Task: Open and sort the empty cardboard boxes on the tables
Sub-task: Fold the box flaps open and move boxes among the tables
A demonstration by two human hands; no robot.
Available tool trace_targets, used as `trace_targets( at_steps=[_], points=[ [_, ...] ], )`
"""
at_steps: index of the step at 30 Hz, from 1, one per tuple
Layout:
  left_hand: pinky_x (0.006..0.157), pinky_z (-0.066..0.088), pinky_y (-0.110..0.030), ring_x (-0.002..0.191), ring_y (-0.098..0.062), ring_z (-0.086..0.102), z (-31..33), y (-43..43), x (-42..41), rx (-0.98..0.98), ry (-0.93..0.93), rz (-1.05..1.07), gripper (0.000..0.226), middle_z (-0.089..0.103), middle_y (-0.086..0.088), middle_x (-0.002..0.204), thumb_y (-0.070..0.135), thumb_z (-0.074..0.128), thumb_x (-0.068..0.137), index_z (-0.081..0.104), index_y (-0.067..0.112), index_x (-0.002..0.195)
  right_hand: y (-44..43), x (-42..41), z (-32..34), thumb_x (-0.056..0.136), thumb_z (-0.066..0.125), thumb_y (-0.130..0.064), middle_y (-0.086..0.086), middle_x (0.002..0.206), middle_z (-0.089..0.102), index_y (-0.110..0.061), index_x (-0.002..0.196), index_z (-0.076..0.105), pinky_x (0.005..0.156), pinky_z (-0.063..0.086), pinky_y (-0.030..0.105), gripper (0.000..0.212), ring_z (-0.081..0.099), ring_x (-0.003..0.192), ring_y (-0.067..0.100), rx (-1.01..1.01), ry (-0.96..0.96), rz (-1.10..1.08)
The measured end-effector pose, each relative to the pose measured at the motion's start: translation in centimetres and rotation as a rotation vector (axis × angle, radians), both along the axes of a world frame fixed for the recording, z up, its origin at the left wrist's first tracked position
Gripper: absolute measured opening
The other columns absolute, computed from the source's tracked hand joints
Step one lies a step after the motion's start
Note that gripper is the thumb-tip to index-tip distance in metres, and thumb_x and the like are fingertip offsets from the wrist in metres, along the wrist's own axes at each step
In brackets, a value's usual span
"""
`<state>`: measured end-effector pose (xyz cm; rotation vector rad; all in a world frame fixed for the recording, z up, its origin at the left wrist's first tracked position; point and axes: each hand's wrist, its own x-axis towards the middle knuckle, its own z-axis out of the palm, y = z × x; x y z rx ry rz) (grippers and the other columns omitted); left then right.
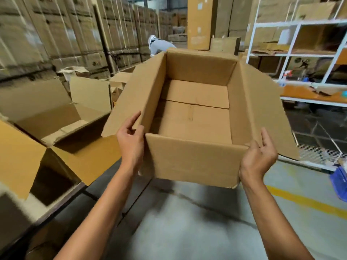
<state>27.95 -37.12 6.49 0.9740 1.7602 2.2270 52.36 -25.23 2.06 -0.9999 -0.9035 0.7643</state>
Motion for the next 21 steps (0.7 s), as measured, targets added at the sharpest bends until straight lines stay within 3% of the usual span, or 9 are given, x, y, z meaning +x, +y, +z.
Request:
trace_targets(
  at_steps=[4,7,9,11,13,15,17,18,21],
  points=[
    [0.091,0.051,-0.021,0.103,0.001,0.064,2.5,2.3,-4.9,0.09,0.052,0.151,0.049,0.068,0.013,0.114,-0.004,0.053,0.083,0.068,0.026,0.119,4.9,-6.3,3.1,0.076,0.049,-0.01,0.0,0.139,0.057,-0.007,0.138,0.057,0.101,0.04,0.012,0.062,0.052,0.13,0.011,0.053,0.055,0.11],
    [0.096,0.051,-0.027,0.111,-0.01,0.064,3.7,3.5,-9.4,0.145,0.093,0.266,0.047,0.069,0.006,0.117,-0.003,0.052,0.083,0.069,0.021,0.12,8.0,-12.0,5.1,0.076,0.05,-0.009,-0.004,0.137,0.058,-0.01,0.137,0.058,0.102,0.044,0.019,0.062,0.056,0.12,0.003,0.099,0.097,0.21],
    [0.096,0.052,-0.028,0.112,-0.014,0.064,4.5,4.1,-12.4,0.167,0.12,0.324,0.046,0.069,0.003,0.119,-0.002,0.052,0.083,0.069,0.017,0.122,9.8,-16.0,6.2,0.08,0.05,-0.002,-0.007,0.133,0.06,-0.01,0.138,0.058,0.094,0.045,0.011,0.059,0.06,0.106,-0.009,0.114,0.112,0.27],
    [0.099,0.051,-0.029,0.114,-0.014,0.063,5.2,4.4,-15.5,0.15,0.144,0.386,0.046,0.068,0.004,0.121,-0.001,0.052,0.085,0.068,0.016,0.124,11.5,-20.0,7.3,0.084,0.05,0.006,-0.015,0.12,0.06,-0.008,0.138,0.057,0.074,0.042,-0.001,0.057,0.055,0.1,-0.02,0.136,0.127,0.332],
    [0.103,0.049,-0.031,0.116,-0.011,0.061,5.7,4.6,-18.7,0.14,0.176,0.455,0.046,0.068,0.006,0.122,0.0,0.053,0.086,0.068,0.018,0.125,13.3,-24.2,8.2,0.084,0.05,0.008,-0.023,0.105,0.059,-0.006,0.138,0.058,0.063,0.044,0.005,0.056,0.049,0.102,-0.012,0.151,0.128,0.407],
    [0.102,0.05,-0.034,0.115,-0.013,0.062,6.2,4.5,-21.6,0.147,0.197,0.525,0.045,0.069,0.006,0.12,0.001,0.053,0.085,0.069,0.019,0.123,14.7,-28.7,8.9,0.082,0.052,0.005,-0.022,0.101,0.061,-0.01,0.135,0.062,0.076,0.05,0.013,0.056,0.06,0.1,0.007,0.136,0.126,0.479],
    [0.098,0.051,-0.033,0.112,-0.014,0.064,6.6,4.1,-24.4,0.16,0.195,0.587,0.045,0.07,0.006,0.117,0.004,0.054,0.082,0.069,0.023,0.12,15.4,-32.8,9.5,0.079,0.053,0.0,-0.011,0.114,0.065,-0.015,0.132,0.064,0.096,0.052,0.027,0.056,0.066,0.097,0.002,0.135,0.139,0.563],
    [0.097,0.051,-0.032,0.111,-0.014,0.065,6.7,3.9,-25.6,0.164,0.191,0.622,0.045,0.07,0.006,0.116,0.007,0.053,0.08,0.069,0.025,0.119,15.6,-34.7,9.8,0.077,0.052,-0.002,-0.005,0.12,0.065,-0.015,0.131,0.065,0.102,0.05,0.033,0.057,0.064,0.105,0.004,0.148,0.149,0.602],
    [0.096,0.049,-0.029,0.11,-0.009,0.064,6.7,2.9,-28.8,0.145,0.209,0.71,0.046,0.07,0.007,0.116,0.011,0.053,0.077,0.068,0.028,0.117,16.3,-40.2,10.6,0.073,0.053,-0.005,0.008,0.122,0.067,-0.01,0.125,0.068,0.101,0.051,0.036,0.055,0.063,0.116,0.021,0.185,0.163,0.719]
  ],
)
